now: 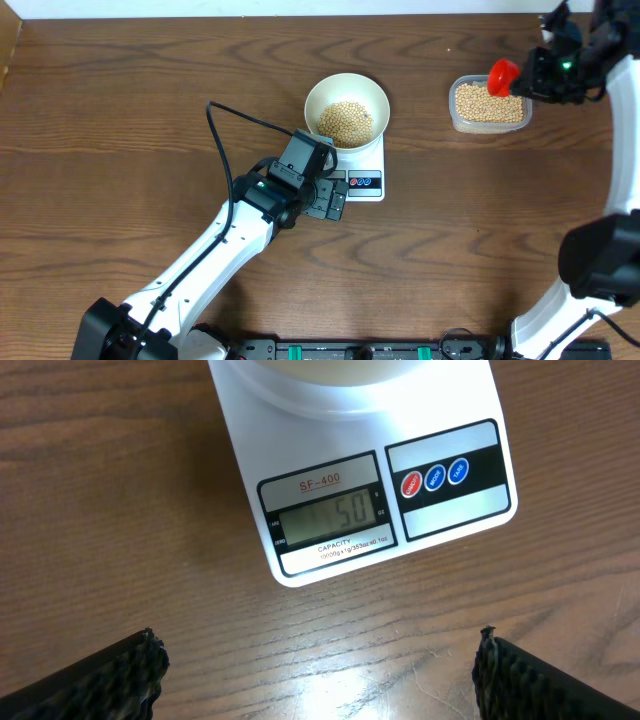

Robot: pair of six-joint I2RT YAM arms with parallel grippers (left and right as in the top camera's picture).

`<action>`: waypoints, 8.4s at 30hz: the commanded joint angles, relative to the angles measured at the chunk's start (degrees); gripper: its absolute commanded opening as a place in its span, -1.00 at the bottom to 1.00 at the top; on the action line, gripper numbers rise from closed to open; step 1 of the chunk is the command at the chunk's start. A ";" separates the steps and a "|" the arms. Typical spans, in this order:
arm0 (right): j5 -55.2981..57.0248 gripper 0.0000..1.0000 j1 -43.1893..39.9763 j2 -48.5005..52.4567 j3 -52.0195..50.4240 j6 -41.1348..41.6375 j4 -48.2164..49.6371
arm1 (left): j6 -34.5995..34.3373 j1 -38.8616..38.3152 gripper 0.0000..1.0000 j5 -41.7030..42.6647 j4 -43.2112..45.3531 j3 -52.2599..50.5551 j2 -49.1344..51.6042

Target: Scoop item into bowl and weigh 50g on scale

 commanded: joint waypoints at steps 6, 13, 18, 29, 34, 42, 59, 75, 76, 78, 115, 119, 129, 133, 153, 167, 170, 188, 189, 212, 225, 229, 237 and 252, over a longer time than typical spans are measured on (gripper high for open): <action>-5.70 -0.97 -4.46 -12.02 -10.36 -1.49 4.11 | 0.31 0.15 1.00 -0.70 0.07 -0.44 -0.44; -13.35 -0.97 -10.34 -22.25 -30.82 4.70 20.72 | 0.31 0.15 1.00 -0.70 0.07 -0.44 -0.44; -18.56 -0.98 -13.05 -26.58 -44.92 14.10 36.41 | 0.31 0.15 1.00 -0.70 0.07 -0.44 -0.44; -16.57 -0.97 -13.03 -26.84 -67.41 37.94 69.66 | 0.33 0.15 1.00 -0.70 0.07 -0.44 -0.44; -12.79 -0.97 -12.98 -26.82 -74.55 41.22 80.74 | 0.33 0.15 1.00 -0.70 0.07 -0.44 -0.44; -11.80 -0.98 -12.92 -23.12 -78.03 46.21 93.31 | 0.31 0.15 1.00 -0.70 0.07 -0.44 -0.44; -18.32 -0.68 -9.97 -12.90 -78.01 50.82 104.96 | 0.31 0.15 1.00 -0.70 0.07 -0.44 -0.44; -21.75 0.64 -11.15 -20.09 -77.99 51.47 104.19 | 0.33 0.15 1.00 -0.70 0.07 -0.44 -0.44; -21.38 0.71 -11.17 -21.16 -77.99 51.47 103.45 | 0.31 0.15 1.00 -0.70 0.07 -0.44 -0.44; -20.81 0.76 -11.21 -23.04 -77.99 51.45 101.44 | 0.33 0.15 1.00 -0.70 0.07 -0.44 -0.44; -17.68 0.86 -10.43 -53.16 -55.74 6.62 30.51 | 0.33 0.15 1.00 -0.70 0.07 -0.44 -0.44; -12.50 0.89 -8.15 -53.46 -51.34 -0.59 19.17 | 0.31 0.15 1.00 -0.70 0.07 -0.44 -0.44; -6.58 0.98 -6.58 -53.09 -50.75 -1.05 11.91 | 0.33 0.15 1.00 -0.70 0.07 -0.44 -0.44; -5.09 0.98 -6.58 -53.09 -50.75 -6.08 13.40 | 0.31 0.15 1.00 -0.70 0.07 -0.44 -0.44; 2.01 0.99 3.41 -63.89 -66.18 -16.20 34.45 | 0.33 0.15 1.00 -0.70 0.07 -0.44 -0.44; 15.30 0.99 7.43 -93.04 -98.73 -2.56 66.10 | 0.33 0.15 1.00 -0.70 0.07 -0.44 -0.44; 15.50 0.99 7.45 -97.31 -103.21 -2.56 68.08 | 0.31 0.15 1.00 -0.70 0.07 -0.44 -0.44; 19.52 0.98 7.23 -109.28 -114.64 -3.28 72.46 | 0.31 0.15 1.00 -0.70 0.07 -0.44 -0.44; 20.00 0.99 7.21 -109.28 -114.64 -3.43 72.43 | 0.31 0.15 1.00 -0.70 0.07 -0.44 -0.44; 19.76 0.98 7.23 -109.26 -114.66 -4.00 72.52 | 0.33 0.15 1.00 -0.70 0.07 -0.44 -0.44; 19.76 0.99 7.23 -109.24 -114.66 -4.02 72.52 | 0.33 0.15 1.00 -0.70 0.07 -0.44 -0.44; 19.76 0.99 7.23 -109.24 -114.66 -4.00 72.52 | 0.31 0.15 1.00 -0.70 0.07 -0.44 -0.44; 19.76 0.99 7.23 -109.24 -114.66 -4.02 72.52 | 0.33 0.15 1.00 -0.70 0.07 -0.44 -0.44; 19.76 0.98 7.23 -109.24 -114.66 -4.00 72.52 | 14.93 7.21 1.00 1.14 1.81 -0.46 -13.16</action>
